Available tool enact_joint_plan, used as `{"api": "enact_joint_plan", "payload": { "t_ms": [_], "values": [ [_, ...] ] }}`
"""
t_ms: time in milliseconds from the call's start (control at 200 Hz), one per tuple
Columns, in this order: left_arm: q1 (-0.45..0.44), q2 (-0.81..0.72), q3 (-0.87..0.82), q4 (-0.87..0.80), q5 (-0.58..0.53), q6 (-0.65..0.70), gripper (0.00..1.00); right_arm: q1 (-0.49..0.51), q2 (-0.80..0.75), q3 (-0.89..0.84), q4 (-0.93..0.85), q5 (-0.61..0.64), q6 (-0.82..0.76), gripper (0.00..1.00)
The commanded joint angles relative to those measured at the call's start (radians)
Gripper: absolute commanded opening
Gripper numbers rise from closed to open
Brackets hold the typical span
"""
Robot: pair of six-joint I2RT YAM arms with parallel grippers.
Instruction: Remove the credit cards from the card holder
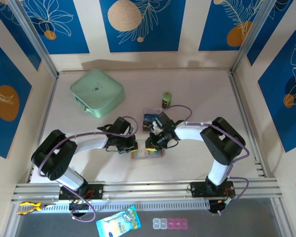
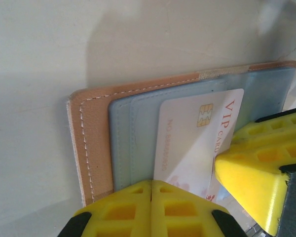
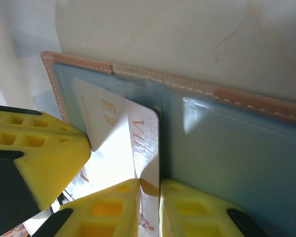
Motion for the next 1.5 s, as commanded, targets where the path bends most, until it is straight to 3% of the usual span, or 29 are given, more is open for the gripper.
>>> {"api": "enact_joint_plan", "payload": {
  "t_ms": [0,405,705,1496],
  "values": [
    [-0.002,0.013,-0.027,-0.047,-0.012,0.003,0.00,-0.002,-0.018,-0.020,0.035,-0.052,0.020,0.16],
    [-0.003,0.015,-0.029,-0.046,-0.012,0.001,0.00,-0.013,-0.025,-0.048,0.086,-0.082,0.030,0.16],
    [-0.002,0.008,-0.030,-0.050,-0.015,0.000,0.00,-0.019,-0.047,-0.063,0.071,-0.064,0.028,0.09],
    [-0.003,0.001,-0.016,-0.058,-0.014,0.003,0.00,-0.079,-0.176,0.006,-0.285,0.083,-0.165,0.06]
  ]
}}
